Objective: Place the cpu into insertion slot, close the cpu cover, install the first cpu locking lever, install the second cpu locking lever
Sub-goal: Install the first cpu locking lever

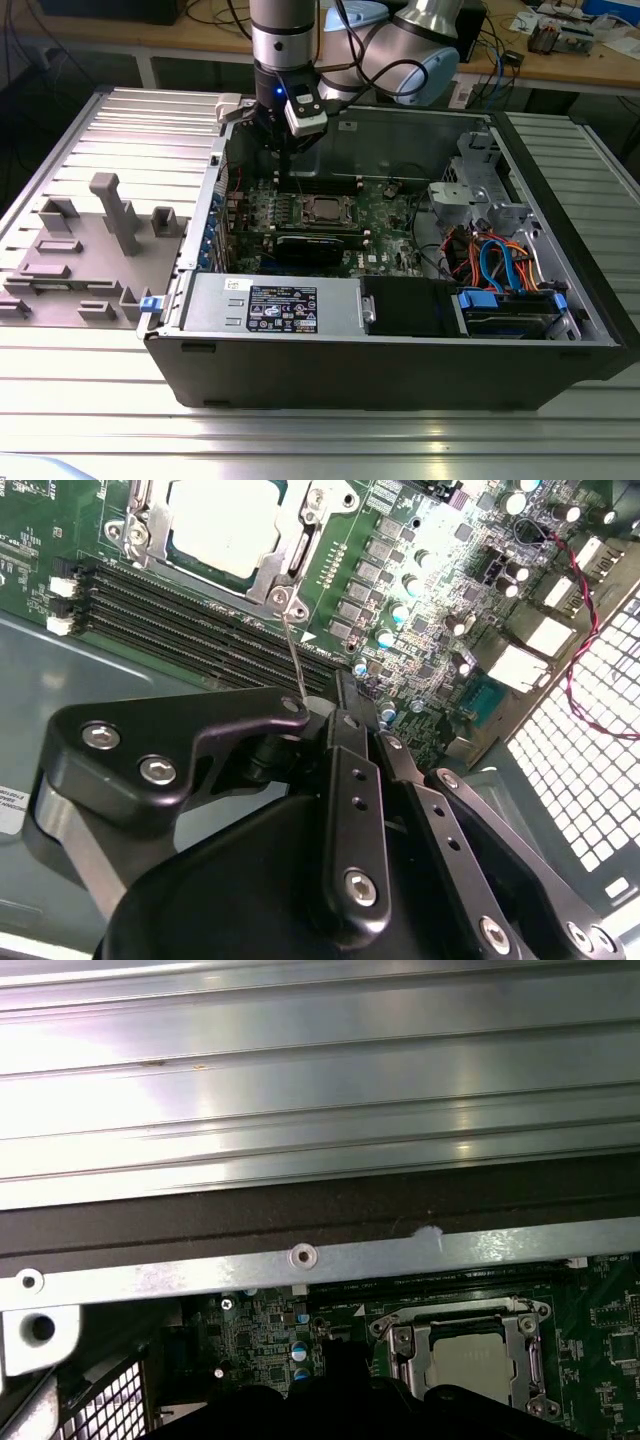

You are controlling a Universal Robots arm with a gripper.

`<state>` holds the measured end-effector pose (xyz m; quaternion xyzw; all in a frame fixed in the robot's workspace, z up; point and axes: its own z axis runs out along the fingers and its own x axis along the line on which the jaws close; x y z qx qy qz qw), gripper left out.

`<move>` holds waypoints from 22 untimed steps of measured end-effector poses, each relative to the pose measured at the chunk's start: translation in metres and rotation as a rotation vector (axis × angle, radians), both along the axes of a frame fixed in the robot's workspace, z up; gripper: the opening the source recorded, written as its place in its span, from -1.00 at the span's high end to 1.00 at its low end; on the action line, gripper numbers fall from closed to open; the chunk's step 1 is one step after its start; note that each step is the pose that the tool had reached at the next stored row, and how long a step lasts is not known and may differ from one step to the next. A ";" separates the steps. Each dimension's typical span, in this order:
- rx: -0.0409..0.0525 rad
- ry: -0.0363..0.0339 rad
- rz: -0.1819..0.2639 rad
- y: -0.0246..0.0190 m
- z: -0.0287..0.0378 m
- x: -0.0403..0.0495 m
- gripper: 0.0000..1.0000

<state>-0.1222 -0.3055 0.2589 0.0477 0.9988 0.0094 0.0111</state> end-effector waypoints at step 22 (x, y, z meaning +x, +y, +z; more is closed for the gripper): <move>0.0000 0.0007 0.000 0.0000 0.0000 0.0230 0.79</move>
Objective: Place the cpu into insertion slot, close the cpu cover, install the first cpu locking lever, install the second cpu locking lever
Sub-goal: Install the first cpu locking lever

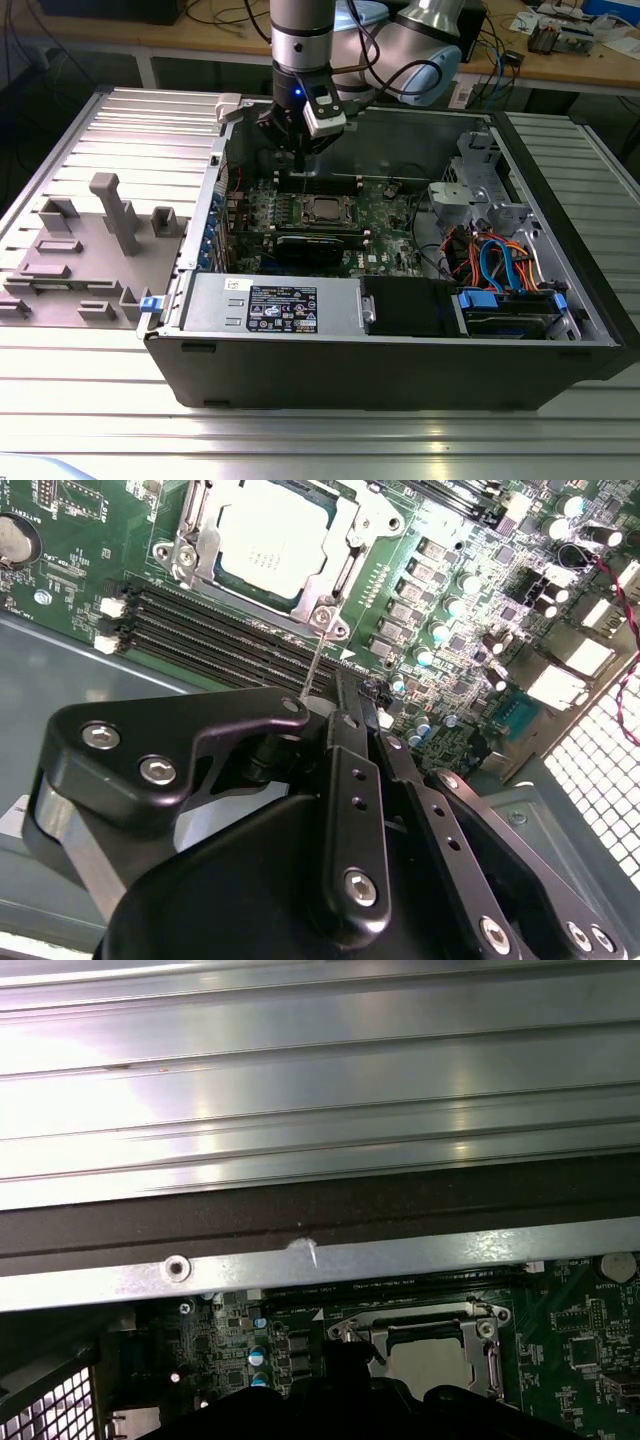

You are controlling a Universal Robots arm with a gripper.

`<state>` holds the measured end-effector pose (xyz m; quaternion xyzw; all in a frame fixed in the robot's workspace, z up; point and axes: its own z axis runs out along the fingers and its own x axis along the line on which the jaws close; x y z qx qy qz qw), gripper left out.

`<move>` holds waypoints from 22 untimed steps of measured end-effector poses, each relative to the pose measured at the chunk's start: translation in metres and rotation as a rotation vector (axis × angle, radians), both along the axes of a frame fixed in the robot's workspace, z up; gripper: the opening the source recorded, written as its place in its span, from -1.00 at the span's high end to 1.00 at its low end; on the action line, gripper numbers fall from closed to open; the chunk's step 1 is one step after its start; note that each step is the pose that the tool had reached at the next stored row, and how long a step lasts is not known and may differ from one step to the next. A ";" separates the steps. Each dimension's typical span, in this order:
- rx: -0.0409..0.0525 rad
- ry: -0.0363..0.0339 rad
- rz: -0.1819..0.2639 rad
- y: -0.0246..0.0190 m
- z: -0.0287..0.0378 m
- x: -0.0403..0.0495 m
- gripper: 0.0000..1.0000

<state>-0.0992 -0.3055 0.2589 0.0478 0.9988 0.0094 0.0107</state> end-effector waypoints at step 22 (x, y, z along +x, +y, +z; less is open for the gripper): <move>0.0178 0.0005 0.084 -0.0050 -0.0007 0.0005 0.79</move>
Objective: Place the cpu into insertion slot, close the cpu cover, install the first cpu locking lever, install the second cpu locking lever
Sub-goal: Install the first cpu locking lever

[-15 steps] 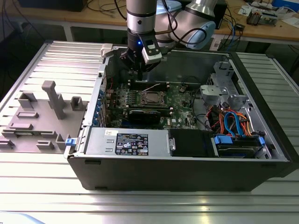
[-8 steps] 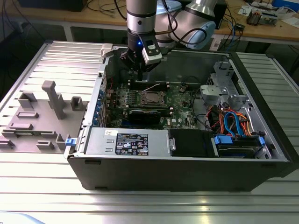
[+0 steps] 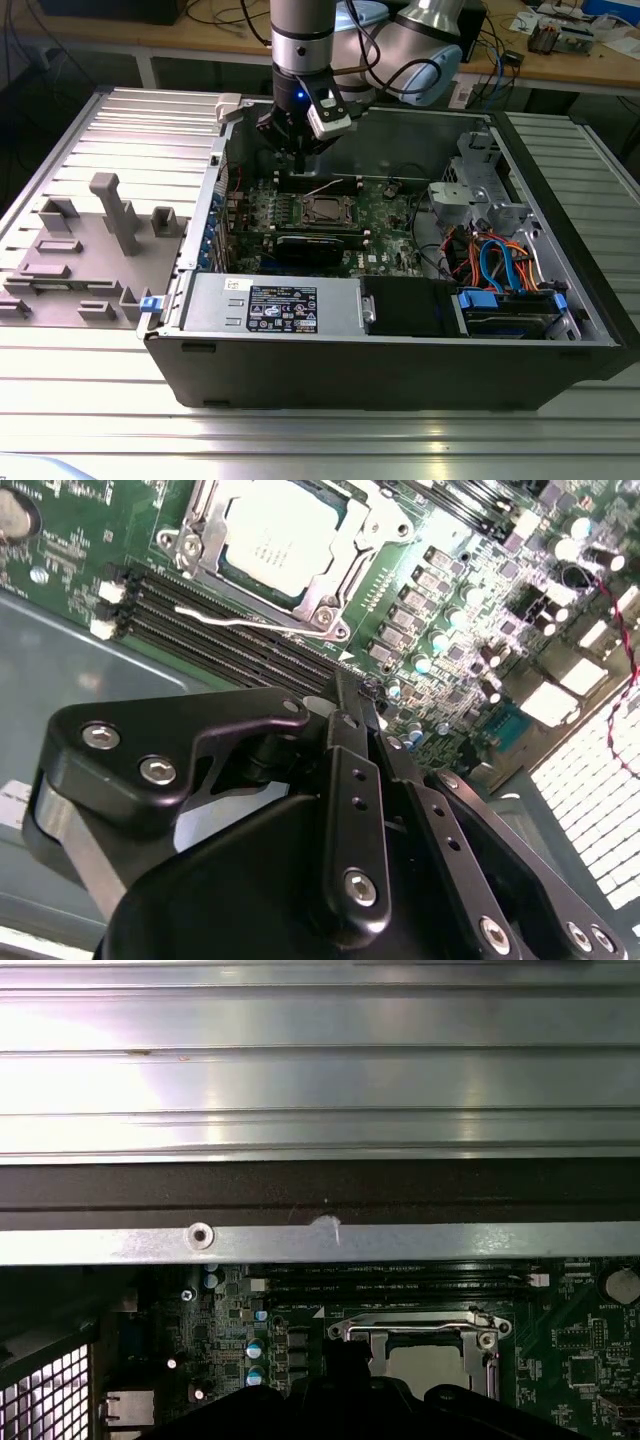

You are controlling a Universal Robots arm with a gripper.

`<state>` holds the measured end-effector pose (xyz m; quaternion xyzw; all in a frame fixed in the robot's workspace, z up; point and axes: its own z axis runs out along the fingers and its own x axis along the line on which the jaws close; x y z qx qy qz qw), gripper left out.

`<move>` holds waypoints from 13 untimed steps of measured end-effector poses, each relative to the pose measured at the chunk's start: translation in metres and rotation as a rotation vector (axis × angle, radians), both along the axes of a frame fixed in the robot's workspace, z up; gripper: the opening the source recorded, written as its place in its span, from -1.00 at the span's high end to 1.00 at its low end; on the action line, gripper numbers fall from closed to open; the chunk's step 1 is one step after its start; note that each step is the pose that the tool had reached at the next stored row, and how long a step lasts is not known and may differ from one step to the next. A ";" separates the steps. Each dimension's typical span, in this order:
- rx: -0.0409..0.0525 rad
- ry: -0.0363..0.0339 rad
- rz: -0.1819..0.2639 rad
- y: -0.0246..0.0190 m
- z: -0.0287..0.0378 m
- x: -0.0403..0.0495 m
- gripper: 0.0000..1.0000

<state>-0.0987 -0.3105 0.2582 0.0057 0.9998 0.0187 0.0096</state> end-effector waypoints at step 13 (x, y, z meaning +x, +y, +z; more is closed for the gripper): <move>0.0005 0.0000 0.002 0.0001 -0.0001 0.0000 0.79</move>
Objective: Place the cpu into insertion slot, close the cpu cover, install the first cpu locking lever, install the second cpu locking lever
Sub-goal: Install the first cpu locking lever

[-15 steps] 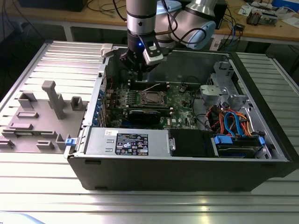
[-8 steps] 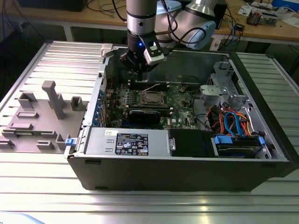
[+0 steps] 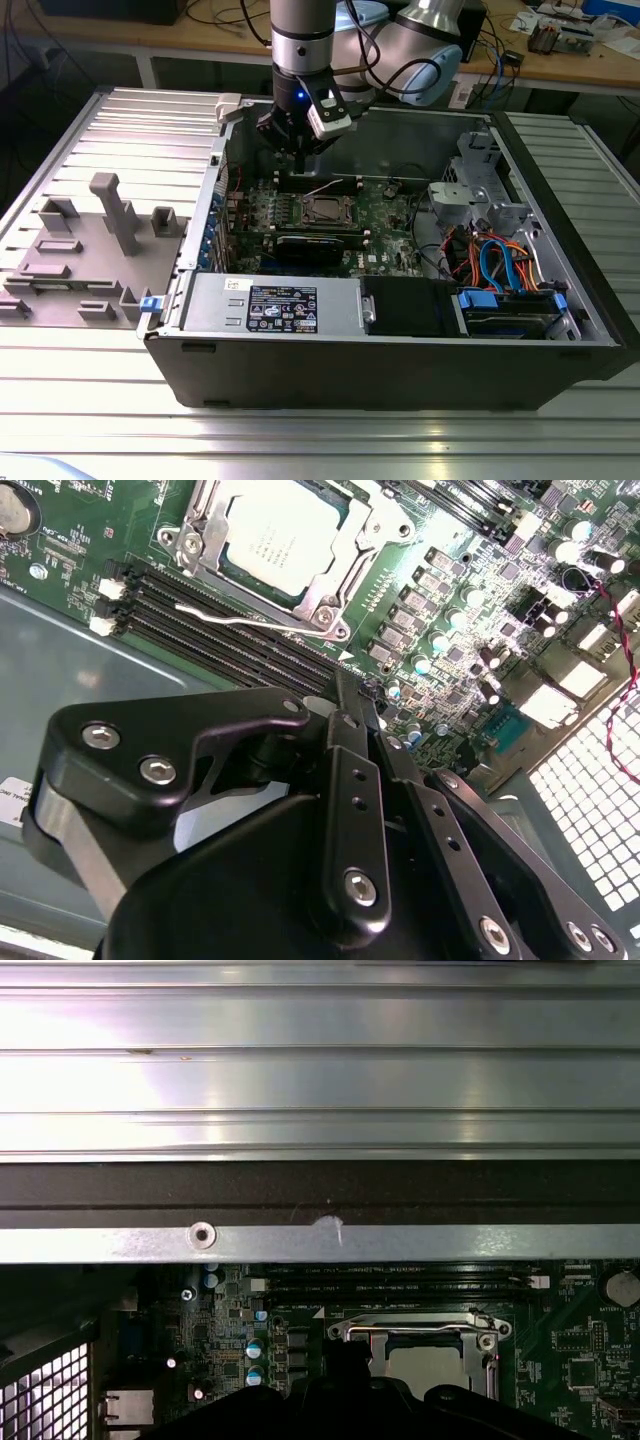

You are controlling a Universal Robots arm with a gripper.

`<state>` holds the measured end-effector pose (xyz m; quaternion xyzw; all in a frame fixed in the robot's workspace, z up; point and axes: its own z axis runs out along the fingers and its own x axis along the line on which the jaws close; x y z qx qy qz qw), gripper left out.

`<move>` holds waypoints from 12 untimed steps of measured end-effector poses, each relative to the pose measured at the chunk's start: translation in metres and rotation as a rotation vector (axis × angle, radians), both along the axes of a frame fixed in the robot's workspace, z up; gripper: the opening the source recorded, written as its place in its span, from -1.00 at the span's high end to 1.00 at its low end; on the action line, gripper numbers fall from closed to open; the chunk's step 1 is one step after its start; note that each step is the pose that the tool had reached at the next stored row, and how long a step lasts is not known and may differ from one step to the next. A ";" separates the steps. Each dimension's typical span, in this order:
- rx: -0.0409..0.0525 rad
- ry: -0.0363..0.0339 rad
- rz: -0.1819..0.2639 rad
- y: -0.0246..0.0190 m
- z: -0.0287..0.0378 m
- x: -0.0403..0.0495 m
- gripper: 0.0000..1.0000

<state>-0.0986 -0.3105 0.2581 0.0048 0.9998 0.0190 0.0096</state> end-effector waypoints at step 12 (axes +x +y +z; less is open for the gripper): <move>0.0384 -0.0001 0.000 -0.0005 -0.0004 0.0000 0.79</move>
